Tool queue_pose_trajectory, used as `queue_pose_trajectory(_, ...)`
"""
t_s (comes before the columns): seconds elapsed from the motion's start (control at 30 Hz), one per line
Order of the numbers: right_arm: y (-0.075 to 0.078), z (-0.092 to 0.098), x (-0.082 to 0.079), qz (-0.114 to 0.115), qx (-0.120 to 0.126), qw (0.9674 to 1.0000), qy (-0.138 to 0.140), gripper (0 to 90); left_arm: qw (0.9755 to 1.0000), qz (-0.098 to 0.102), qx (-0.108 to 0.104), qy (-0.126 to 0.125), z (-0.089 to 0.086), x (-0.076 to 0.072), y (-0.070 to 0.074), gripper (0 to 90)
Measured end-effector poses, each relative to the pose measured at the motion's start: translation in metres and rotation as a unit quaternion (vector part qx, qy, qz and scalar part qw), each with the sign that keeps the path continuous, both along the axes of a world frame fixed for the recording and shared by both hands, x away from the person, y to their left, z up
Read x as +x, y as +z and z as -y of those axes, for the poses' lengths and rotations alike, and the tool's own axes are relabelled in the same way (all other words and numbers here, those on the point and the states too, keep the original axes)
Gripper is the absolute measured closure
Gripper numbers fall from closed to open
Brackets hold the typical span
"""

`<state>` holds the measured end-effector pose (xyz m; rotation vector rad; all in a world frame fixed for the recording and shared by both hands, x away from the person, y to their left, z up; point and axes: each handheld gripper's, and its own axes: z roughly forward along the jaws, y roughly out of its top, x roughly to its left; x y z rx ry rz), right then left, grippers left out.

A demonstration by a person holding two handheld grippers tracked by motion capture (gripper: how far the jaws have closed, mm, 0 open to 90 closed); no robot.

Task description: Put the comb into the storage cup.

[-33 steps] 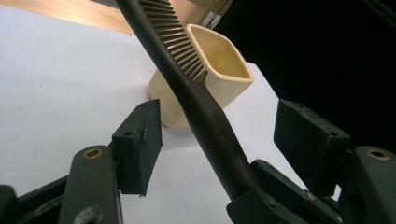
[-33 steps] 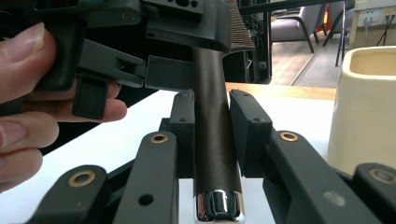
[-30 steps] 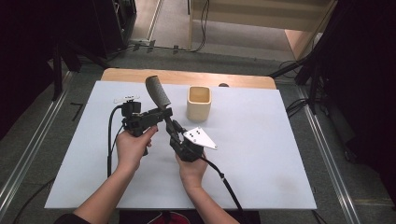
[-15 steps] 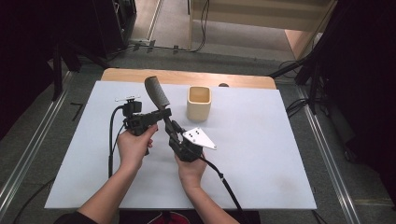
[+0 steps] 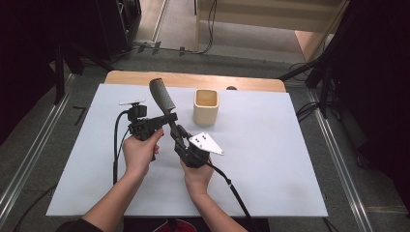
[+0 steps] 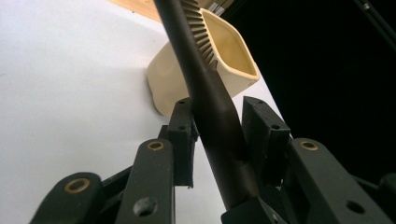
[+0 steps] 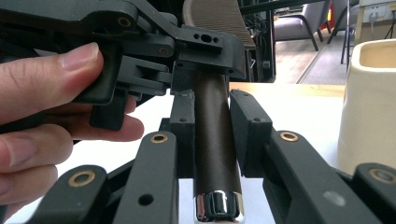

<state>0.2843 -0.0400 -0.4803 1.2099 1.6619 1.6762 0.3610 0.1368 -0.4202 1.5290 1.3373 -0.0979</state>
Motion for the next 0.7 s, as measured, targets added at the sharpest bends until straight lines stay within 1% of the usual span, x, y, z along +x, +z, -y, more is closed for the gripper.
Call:
queue_pose_trajectory(0.13, -0.0006, -0.0005, -0.0003, -0.001, 0.000, 1.0000, 0.002, 70.0, 1.0000, 0.000, -0.002, -0.001, -0.0006, -0.0007, 0.0004, 68.2)
queue_pose_trajectory(0.23, -0.0010, -0.0001, 0.0004, -0.002, 0.001, 1.0000, 0.003, 70.0, 0.9999, -0.006, -0.010, -0.002, -0.0015, -0.0003, -0.0001, 68.9)
queue_pose_trajectory(0.3, -0.0013, -0.0001, 0.0007, -0.002, 0.001, 1.0000, 0.006, 70.0, 0.9997, -0.011, -0.020, 0.001, -0.0027, 0.0003, -0.0014, 69.4)
queue_pose_trajectory(0.37, -0.0016, -0.0003, 0.0009, -0.002, 0.001, 1.0000, 0.006, 70.0, 0.9997, -0.012, -0.023, 0.001, -0.0032, 0.0003, -0.0018, 69.6)
queue_pose_trajectory(0.43, -0.0016, -0.0014, 0.0001, 0.000, -0.002, 1.0000, 0.003, 70.0, 0.9996, -0.012, -0.024, 0.000, -0.0033, 0.0000, -0.0011, 70.1)
queue_pose_trajectory(0.57, -0.0019, -0.0024, -0.0001, 0.006, -0.008, 0.9999, 0.000, 69.6, 0.9991, -0.018, -0.037, -0.002, -0.0049, 0.0007, -0.0008, 71.3)
queue_pose_trajectory(0.7, -0.0024, -0.0043, -0.0010, 0.012, -0.014, 0.9998, -0.004, 69.1, 0.9991, -0.015, -0.040, -0.004, -0.0046, -0.0001, 0.0001, 72.4)
